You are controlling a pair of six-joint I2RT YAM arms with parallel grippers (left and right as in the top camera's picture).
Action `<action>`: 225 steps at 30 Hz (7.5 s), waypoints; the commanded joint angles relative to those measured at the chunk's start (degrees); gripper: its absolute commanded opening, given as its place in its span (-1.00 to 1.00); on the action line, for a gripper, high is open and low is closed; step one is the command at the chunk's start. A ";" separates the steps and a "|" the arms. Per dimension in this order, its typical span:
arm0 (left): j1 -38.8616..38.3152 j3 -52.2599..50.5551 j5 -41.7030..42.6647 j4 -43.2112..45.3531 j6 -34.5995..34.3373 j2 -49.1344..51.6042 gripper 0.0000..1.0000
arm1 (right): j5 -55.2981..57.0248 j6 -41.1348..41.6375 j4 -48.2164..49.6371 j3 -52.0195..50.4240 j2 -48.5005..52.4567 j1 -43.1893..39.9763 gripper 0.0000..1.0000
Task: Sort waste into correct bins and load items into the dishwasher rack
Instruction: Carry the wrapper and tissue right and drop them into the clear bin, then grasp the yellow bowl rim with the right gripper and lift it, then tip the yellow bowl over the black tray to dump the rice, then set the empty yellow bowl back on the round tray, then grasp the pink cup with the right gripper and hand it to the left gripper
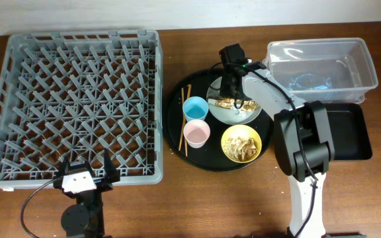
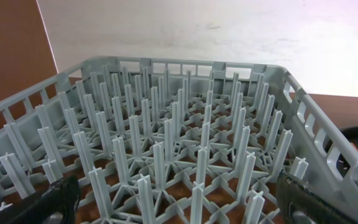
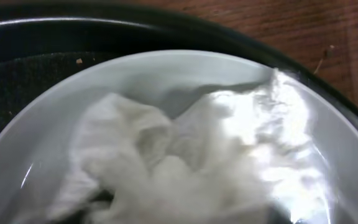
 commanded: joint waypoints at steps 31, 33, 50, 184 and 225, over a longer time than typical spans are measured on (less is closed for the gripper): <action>0.13 -0.22 -0.44 -0.07 0.90 -0.28 0.99 | -22.93 -32.15 -14.99 16.06 -18.49 -14.14 0.76; 0.13 -0.22 -0.44 -0.07 0.90 -0.28 0.99 | -22.34 -40.48 -19.15 15.85 -17.00 -9.57 0.76; 0.13 -0.22 -0.44 -0.07 0.90 -0.28 0.99 | -18.21 -50.58 -20.68 3.30 -1.73 -3.23 -0.37; 0.13 -0.22 -0.44 -0.07 0.90 -0.26 0.99 | -97.85 -60.94 -38.75 -24.63 -25.83 -54.97 -0.92; 0.13 -0.22 -0.44 -0.07 0.90 -0.28 0.99 | -23.12 -6.58 -20.41 -9.14 -20.92 12.35 0.08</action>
